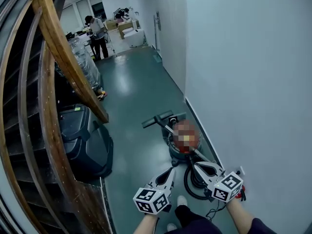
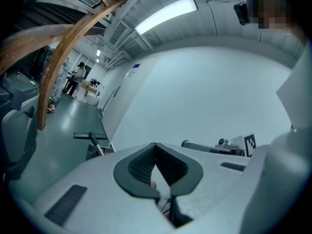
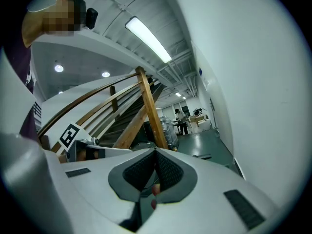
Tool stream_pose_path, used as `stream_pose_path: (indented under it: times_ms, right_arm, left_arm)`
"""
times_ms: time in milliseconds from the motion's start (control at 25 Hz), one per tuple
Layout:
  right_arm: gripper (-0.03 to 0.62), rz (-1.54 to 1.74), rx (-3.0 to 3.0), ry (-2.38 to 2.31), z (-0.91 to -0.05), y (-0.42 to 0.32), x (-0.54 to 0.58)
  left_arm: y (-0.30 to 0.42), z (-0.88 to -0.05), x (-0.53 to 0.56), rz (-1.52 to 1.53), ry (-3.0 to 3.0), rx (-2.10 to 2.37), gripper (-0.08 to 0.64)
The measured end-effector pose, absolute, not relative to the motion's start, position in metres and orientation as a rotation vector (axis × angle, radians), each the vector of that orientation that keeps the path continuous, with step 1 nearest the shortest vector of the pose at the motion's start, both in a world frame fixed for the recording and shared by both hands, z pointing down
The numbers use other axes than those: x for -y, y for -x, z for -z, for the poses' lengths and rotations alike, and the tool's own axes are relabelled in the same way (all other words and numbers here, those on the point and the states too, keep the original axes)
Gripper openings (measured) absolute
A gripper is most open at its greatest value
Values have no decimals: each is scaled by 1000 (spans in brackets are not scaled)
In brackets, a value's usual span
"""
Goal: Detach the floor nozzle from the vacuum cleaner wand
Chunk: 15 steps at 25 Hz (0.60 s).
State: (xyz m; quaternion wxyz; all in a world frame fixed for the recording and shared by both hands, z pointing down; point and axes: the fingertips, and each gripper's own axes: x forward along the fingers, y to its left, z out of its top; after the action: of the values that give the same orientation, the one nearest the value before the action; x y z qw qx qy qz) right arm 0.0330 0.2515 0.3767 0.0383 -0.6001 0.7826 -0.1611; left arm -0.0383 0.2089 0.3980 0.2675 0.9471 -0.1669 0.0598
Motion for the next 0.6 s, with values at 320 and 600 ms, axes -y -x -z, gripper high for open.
stream_pose_path:
  times_ms: [320, 600]
  right_arm:
    - [17, 599, -2423, 1787, -403, -83, -194]
    - [17, 653, -2432, 1774, -415, -106, -157]
  left_arm:
    - [-10, -421, -150, -206, -2502, 497, 5]
    - [-26, -436, -111, -227, -2461, 539, 5]
